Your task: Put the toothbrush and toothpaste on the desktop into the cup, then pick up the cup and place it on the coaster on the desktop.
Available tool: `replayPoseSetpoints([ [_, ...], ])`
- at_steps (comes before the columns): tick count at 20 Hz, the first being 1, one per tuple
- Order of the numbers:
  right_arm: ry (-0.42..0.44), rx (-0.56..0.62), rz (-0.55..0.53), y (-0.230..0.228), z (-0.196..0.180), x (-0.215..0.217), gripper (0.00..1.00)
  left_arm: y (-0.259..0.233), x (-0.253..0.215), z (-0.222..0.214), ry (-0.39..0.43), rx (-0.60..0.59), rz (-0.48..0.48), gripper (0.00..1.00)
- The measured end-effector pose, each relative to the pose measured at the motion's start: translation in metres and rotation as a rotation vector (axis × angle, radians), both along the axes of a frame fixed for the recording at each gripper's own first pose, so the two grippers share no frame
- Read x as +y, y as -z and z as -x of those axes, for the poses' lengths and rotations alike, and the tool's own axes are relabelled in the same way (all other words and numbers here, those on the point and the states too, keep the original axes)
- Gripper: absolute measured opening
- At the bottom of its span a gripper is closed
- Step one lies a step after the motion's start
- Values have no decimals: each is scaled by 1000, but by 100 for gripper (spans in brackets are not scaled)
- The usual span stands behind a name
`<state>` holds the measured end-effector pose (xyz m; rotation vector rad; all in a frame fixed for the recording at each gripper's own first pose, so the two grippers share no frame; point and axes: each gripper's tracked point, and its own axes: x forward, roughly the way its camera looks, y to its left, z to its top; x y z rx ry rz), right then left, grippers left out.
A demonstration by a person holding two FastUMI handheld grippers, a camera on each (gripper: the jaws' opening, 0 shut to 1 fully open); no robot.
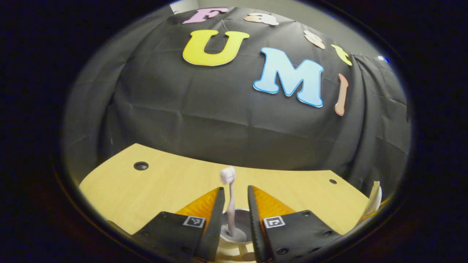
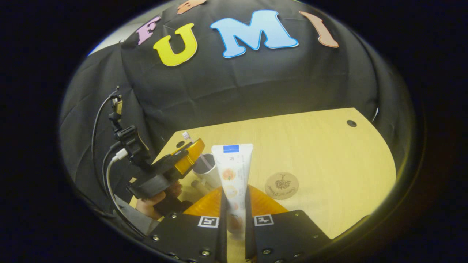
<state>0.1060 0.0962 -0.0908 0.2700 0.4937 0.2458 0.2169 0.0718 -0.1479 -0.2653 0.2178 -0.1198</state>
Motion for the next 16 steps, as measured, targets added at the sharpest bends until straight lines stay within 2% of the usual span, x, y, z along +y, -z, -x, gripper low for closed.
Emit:
replayPoseSetpoints([
  [3,-8,-14,3,-5,-5,3,20,-3,7,6,-21,5,-3,89],
  [7,-22,-69,17,-24,-23,11,20,-14,19,21,-50,-2,-10,95],
  [16,-76,-209,10,-58,-85,56,20,-32,59,67,-119,2,-16,95],
])
